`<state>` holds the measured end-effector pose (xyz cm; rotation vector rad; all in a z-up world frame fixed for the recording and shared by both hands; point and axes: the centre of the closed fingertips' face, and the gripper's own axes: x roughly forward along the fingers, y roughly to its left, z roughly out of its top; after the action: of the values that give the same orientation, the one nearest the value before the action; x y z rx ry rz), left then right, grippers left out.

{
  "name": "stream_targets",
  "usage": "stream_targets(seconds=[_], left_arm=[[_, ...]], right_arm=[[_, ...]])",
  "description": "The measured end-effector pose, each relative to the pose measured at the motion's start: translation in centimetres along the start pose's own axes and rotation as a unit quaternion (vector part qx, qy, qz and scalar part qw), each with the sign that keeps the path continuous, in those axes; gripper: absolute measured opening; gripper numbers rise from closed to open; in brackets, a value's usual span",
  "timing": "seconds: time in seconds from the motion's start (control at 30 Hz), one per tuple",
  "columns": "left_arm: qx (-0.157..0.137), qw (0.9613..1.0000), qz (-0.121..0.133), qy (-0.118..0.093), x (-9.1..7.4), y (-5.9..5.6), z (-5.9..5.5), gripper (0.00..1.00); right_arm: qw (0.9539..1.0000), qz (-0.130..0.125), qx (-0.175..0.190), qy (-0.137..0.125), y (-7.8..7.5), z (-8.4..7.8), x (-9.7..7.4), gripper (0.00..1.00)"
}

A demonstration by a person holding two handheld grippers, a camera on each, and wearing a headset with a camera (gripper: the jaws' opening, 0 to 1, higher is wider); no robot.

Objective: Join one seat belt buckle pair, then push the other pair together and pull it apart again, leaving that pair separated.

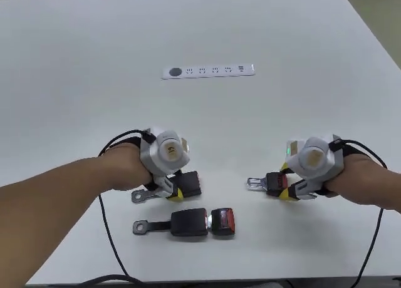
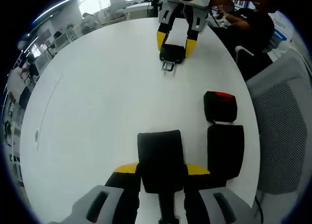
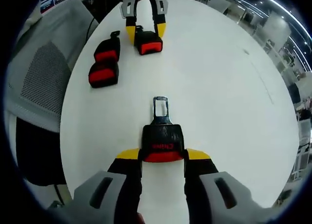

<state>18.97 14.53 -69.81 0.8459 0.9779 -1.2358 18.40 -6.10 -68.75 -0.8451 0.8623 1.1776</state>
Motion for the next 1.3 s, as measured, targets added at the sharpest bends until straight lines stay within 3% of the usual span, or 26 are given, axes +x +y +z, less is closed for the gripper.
stream_targets(seconds=[0.03, 0.23, 0.33, 0.53, 1.3], left_arm=[[0.002, 1.0, -0.008, 0.001, -0.1, -0.4, -0.1, 0.35], [0.019, 0.9998, -0.004, 0.011, -0.1, -0.2, 0.1, 0.34], [0.016, 0.9997, -0.008, 0.016, -0.1, -0.4, 0.2, 0.33], [0.017, 0.9998, -0.009, 0.008, -0.1, -0.2, 0.0, 0.33], [0.02, 0.9996, -0.009, 0.017, -0.4, -0.7, 0.4, 0.33]], right_arm=[[0.9999, 0.003, 0.011, 0.005, -0.1, -0.1, -0.1, 0.32], [0.9993, 0.02, 0.032, 0.001, -0.2, -0.7, 0.3, 0.32], [0.9987, 0.022, 0.047, 0.0, 0.0, -0.1, 0.3, 0.32], [0.9993, 0.017, 0.034, -0.001, 0.2, 0.6, 0.4, 0.32], [0.9994, 0.022, -0.024, -0.016, 1.9, 7.3, 3.6, 0.32]])
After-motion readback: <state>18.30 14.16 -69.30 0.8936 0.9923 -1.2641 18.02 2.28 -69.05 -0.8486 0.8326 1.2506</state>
